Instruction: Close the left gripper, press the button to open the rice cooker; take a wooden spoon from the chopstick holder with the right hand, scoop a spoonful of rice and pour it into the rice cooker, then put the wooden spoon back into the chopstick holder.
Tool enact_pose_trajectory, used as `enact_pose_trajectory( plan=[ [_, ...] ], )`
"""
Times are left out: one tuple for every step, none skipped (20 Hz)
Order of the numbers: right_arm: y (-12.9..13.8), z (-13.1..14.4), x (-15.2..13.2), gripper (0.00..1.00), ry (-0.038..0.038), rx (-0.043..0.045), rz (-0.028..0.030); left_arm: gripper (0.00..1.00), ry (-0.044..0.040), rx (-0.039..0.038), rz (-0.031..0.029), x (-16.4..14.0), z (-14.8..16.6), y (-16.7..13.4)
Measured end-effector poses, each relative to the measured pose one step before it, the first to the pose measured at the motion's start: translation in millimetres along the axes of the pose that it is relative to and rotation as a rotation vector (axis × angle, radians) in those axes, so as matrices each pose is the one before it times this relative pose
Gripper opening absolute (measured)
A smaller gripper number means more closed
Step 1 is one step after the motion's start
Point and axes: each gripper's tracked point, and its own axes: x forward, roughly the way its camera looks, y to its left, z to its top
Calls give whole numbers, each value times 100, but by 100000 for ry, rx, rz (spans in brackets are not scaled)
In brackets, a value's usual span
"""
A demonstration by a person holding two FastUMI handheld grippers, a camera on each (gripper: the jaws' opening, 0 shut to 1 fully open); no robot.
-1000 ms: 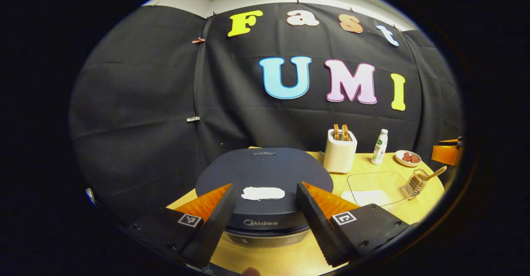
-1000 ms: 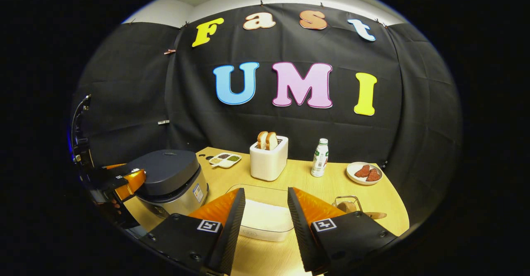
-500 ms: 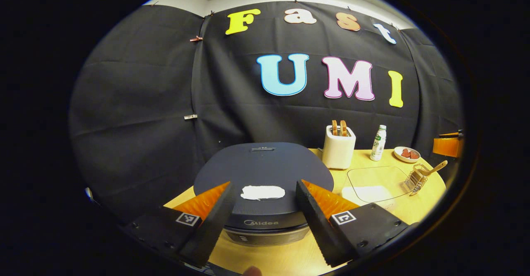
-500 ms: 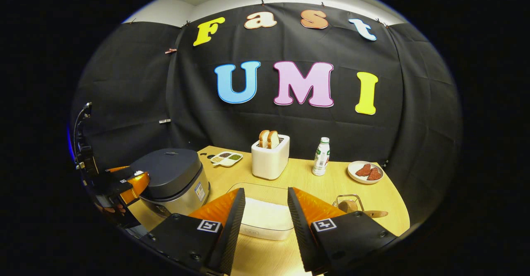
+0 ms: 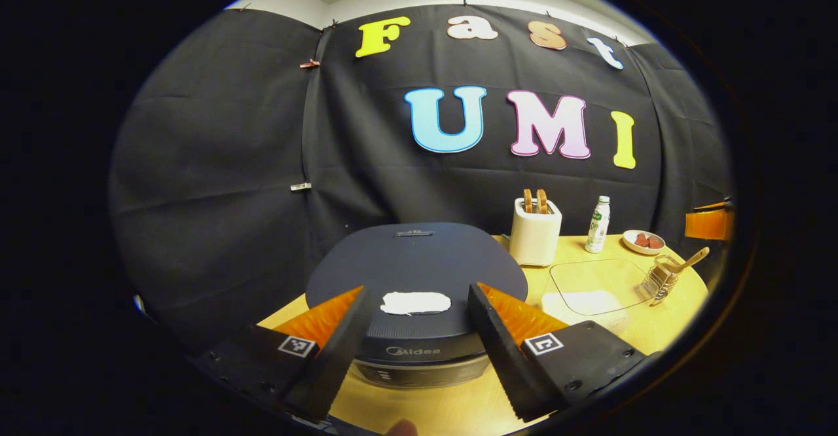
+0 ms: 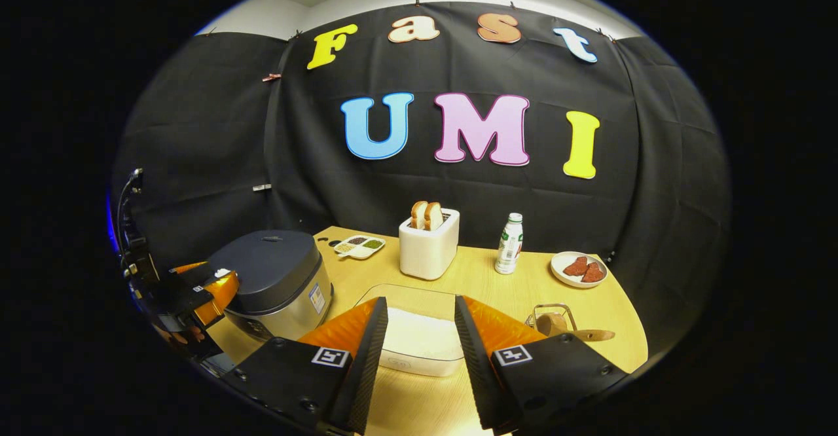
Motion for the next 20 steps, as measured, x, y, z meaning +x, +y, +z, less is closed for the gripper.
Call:
enact_pose_trajectory(
  plan=[
    [58,19,-8,65,161,273,93,100,375,-543,21,17,96,-27],
    [-23,-50,84,65,112,-28,105,100,-635,-212,-3,6,198,-31],
    [27,51,52,65,34,-162,77,100,251,291,105,-34,-161,-16],
    [-19,-54,43,65,-45,-24,132,100,-51,-119,18,12,129,21],
    [-5,44,28,65,8,98,25,100,-297,-49,-75,-53,-31,-8],
    [51,59,-53,65,-164,209,103,100,124,-64,21,-22,29,-17],
    [-44,67,-20,65,-256,105,-67,100,136,-126,93,131,40,-22],
    [-31,50,46,65,-148,25,16,100,106,-342,35,1,65,14],
    [-51,18,47,65,27,37,-60,100,279,-347,122,-53,20,88],
    [-115,-75,-59,65,18,137,-92,100,-389,473,96,-67,188,-47],
    [-51,22,-69,65,-50,211,-133,100,587,388,107,-16,-96,-36],
    [-33,20,-57,65,-65,154,45,100,-12,-311,283,33,91,19],
    [-75,56,33,65,-213,-38,24,100,413,-154,460,68,-45,59],
    [-6,61,-60,65,-21,-154,89,100,372,-108,516,30,130,-1],
    [10,94,5,65,-86,-54,122,99,197,-220,440,139,76,15],
    [-62,23,-76,65,-163,-9,7,99,-323,66,536,122,185,9],
    [-81,178,-58,65,-378,-129,-29,99,31,341,633,219,-52,28],
    [0,160,-49,65,-333,-332,146,99,-128,566,622,88,273,89],
    [1,82,-25,65,-183,-479,123,98,-1220,432,505,-6,615,-1],
    [-56,-9,-40,65,-1,-266,207,95,-1375,896,811,25,723,43]
  ],
)
